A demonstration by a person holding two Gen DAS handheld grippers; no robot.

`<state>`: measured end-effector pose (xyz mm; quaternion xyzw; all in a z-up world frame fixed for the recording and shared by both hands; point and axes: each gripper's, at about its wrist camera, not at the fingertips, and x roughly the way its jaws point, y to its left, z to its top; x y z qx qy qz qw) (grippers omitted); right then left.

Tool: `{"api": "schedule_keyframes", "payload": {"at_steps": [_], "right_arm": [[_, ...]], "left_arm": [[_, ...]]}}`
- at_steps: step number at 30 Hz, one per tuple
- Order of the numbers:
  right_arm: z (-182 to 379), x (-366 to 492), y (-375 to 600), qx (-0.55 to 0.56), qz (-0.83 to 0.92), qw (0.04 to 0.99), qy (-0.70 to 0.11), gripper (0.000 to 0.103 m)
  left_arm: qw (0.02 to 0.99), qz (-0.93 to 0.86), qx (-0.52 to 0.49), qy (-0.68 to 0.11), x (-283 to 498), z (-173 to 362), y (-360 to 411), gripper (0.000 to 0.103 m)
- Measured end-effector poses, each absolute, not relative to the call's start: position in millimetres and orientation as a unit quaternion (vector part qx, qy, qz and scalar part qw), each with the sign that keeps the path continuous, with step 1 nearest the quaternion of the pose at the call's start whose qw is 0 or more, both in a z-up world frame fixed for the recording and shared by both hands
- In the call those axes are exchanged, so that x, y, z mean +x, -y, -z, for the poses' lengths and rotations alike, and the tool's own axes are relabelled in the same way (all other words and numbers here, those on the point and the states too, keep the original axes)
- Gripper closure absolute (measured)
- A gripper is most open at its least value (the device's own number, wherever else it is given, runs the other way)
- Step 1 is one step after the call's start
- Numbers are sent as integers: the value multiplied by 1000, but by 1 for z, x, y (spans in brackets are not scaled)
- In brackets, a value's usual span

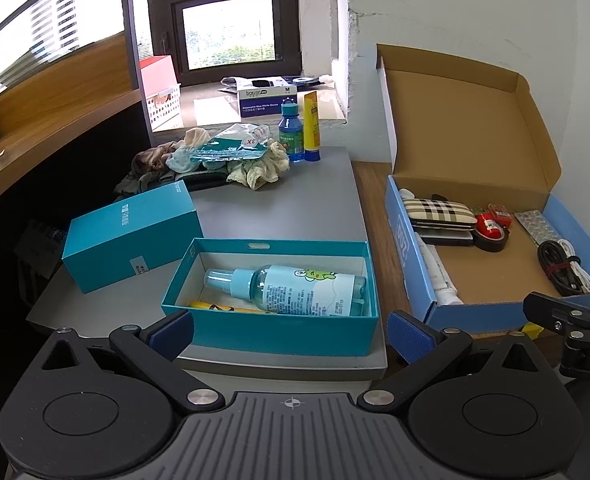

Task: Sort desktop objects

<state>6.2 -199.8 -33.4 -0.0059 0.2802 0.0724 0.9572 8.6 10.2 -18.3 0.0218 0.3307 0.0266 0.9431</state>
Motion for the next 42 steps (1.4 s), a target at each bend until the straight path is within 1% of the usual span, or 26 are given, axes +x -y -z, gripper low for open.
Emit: {"api": "schedule_keyframes", "payload": {"at_steps": [20,27,33,34,37,39,42], "right_arm": [[34,12,186,-21,-99,952,-288,0],[27,23,175,-27,-161,940,-299,0],[16,40,156,-40,-233,919,-315,0],[14,43,152,-40,-247,915,-318,1],[11,55,139,-46,-279,901,-329,11],[9,64,130,-50,-297,892,-337,14],[4,76,119,-53,-325,876,-352,22]], "left_arm": [[942,-24,27,-335,17,25,-25,0],[946,-7,31,-322,12,27,-43,0],[951,-18,64,-301,6,25,-54,0],[952,-20,69,-297,5,24,-56,0],[954,-21,75,-291,4,23,-63,0],[955,-17,73,-286,3,23,-69,0],[957,-10,65,-281,3,22,-78,0]]}}
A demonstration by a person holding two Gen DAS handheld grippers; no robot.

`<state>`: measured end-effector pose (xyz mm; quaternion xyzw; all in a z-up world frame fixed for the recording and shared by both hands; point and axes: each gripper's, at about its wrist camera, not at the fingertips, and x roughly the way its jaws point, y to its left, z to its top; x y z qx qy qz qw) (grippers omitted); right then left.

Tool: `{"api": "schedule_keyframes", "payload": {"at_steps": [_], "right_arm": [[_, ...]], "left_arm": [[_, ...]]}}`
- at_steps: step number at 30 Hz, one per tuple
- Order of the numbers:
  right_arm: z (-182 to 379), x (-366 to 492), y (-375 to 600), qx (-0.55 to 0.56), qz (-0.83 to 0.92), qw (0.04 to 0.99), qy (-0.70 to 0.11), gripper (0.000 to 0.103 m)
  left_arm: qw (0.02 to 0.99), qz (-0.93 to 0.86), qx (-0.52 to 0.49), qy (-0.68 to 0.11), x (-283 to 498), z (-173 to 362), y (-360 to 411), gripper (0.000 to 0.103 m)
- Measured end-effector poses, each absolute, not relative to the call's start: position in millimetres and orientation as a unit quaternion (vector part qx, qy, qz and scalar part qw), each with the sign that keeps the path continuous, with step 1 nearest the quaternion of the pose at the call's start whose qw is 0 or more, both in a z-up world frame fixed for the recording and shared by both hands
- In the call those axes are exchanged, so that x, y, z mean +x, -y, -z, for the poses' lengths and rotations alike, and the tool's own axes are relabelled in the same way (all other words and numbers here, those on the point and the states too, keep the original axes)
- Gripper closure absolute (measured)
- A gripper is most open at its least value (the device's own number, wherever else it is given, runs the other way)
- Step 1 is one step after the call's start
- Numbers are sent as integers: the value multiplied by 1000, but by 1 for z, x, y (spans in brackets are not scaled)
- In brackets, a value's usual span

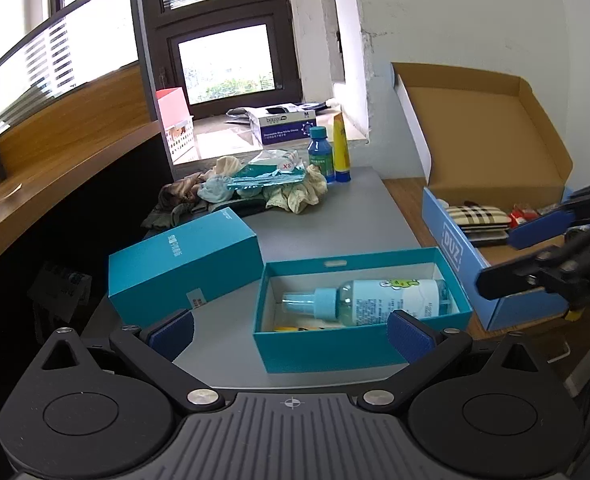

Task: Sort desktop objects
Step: 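Move the right gripper down over the light-blue spray bottle in the teal box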

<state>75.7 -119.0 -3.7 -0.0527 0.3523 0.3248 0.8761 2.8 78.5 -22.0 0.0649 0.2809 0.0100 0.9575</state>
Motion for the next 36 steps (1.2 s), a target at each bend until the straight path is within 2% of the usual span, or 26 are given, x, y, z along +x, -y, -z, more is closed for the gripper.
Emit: {"api": "schedule_keyframes", "payload": {"at_steps": [8,11,25,36], "right_arm": [[3,116,81,-75,-371,826,-417,47],[5,128,67,-85,-380,810,-438,49],[26,173,25,-146,-395,754,-504,49],[34,184,3,-193,-412,724,-519,49]], "left_arm": [[962,15,44,-270,5,24,-98,0],[962,18,52,-267,6,26,-100,0],[962,65,34,-264,24,33,-124,0],[957,80,34,-276,35,35,-130,0]]}}
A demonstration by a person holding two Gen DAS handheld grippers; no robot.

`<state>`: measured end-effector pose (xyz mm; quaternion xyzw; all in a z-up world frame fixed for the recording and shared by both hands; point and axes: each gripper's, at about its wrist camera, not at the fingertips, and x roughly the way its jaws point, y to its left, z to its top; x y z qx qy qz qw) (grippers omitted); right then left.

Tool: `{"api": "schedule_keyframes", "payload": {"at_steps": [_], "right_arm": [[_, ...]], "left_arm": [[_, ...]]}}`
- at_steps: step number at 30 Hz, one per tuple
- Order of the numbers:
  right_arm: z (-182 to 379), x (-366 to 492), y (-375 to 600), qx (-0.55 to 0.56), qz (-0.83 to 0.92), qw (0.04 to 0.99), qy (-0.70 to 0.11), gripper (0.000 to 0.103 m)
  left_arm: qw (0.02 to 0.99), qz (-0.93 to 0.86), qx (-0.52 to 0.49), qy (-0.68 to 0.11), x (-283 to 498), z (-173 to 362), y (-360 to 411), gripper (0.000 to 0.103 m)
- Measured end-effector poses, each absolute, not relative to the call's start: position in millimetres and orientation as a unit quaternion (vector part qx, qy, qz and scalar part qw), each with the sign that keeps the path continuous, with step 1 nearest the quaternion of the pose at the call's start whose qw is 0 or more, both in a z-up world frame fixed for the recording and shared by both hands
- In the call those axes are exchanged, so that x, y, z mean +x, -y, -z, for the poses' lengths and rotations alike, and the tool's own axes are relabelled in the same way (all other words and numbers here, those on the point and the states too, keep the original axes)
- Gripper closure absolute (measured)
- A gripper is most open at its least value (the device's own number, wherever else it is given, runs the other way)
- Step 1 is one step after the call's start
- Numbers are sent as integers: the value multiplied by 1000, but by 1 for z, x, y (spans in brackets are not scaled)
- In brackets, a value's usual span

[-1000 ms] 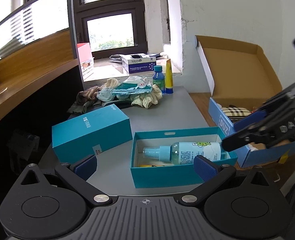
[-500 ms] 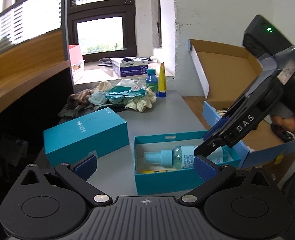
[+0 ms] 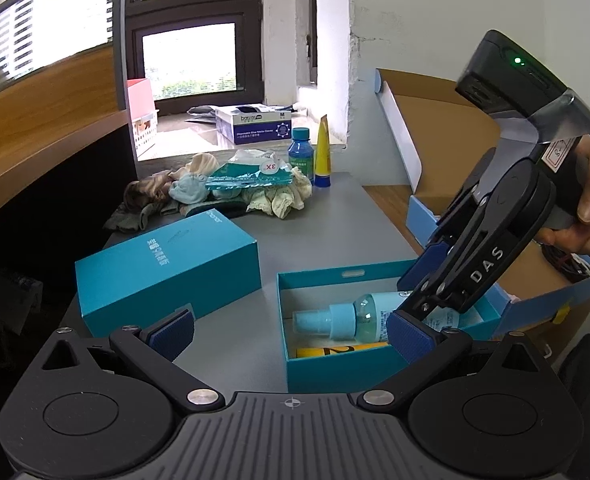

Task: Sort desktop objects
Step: 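Move the right gripper down over the light-blue spray bottle in the teal box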

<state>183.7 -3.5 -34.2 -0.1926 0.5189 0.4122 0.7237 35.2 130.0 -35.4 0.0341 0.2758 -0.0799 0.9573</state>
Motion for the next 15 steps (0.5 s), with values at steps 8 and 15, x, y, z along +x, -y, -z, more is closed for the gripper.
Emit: {"api": "schedule_keyframes", "payload": {"at_steps": [8,15], "right_arm": [[37,179,-8,-218,-392,727,-520,49],[38,170,-8,-220,-379,749,-497,51]], "left_arm": [[957,88,40,-274,37,30,-130,0],[953,103,50,-279,40,29,-130,0]]}}
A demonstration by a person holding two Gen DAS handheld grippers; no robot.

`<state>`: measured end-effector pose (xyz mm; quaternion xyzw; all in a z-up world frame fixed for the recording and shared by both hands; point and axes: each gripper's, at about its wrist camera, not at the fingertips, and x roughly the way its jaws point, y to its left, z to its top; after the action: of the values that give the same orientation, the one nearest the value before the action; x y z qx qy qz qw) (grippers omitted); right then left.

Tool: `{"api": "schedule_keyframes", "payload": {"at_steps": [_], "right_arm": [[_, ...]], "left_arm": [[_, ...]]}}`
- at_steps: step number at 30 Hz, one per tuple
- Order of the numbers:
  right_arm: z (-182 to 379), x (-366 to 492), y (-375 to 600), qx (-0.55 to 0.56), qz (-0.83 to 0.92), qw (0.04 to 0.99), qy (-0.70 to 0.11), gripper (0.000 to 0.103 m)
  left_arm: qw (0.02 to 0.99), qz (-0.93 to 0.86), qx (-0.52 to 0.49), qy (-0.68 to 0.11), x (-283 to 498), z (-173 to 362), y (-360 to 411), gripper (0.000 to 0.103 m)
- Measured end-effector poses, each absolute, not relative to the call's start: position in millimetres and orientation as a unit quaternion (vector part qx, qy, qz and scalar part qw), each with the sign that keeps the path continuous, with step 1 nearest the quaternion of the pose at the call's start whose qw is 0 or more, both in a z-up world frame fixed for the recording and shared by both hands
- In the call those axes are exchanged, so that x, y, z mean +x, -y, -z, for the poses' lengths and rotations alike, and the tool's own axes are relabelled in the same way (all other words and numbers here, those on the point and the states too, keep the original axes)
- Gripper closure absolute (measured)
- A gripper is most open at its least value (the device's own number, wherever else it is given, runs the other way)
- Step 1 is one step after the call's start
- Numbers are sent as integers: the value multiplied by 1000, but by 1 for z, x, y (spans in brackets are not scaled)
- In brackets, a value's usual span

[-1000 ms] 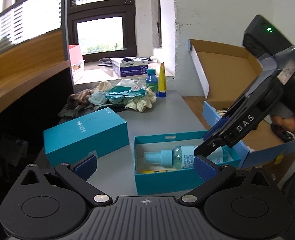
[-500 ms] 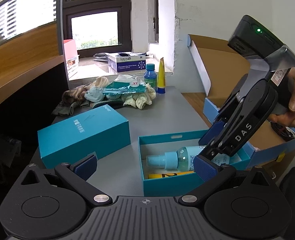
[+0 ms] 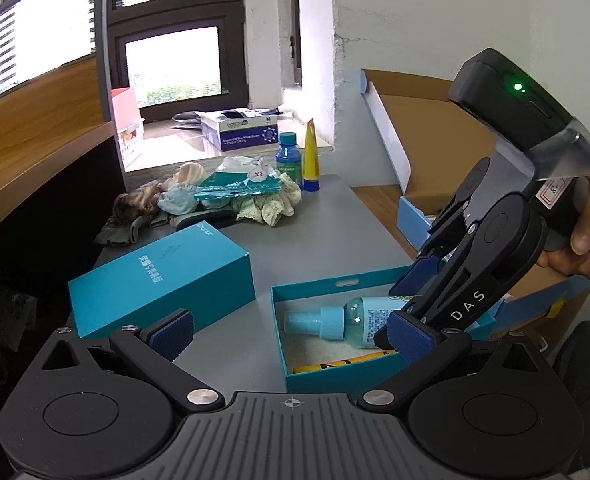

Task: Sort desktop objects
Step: 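Move the right gripper down over the light-blue spray bottle in the teal box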

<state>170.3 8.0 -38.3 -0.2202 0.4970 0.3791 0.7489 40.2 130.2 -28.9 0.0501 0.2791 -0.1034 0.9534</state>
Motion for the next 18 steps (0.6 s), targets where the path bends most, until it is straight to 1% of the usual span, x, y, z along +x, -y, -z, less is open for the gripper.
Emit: {"api": "schedule_keyframes", "payload": {"at_steps": [7,15,17,18], "right_arm": [[30,163,-4,-230,-388,750,-484,55],[20,172,8,-177,-401,738,-513,57],[16,176,11,-158,-403,737,-518,57],[14,177,13,-148,-405,737,-521,57]], "left_arm": [[941,134,54,-307,51,39,-120,0],[930,176,49,-319,59,47,-98,0],[929,175,47,-321,61,49,-95,1],[929,176,43,-323,62,49,-94,4]]}}
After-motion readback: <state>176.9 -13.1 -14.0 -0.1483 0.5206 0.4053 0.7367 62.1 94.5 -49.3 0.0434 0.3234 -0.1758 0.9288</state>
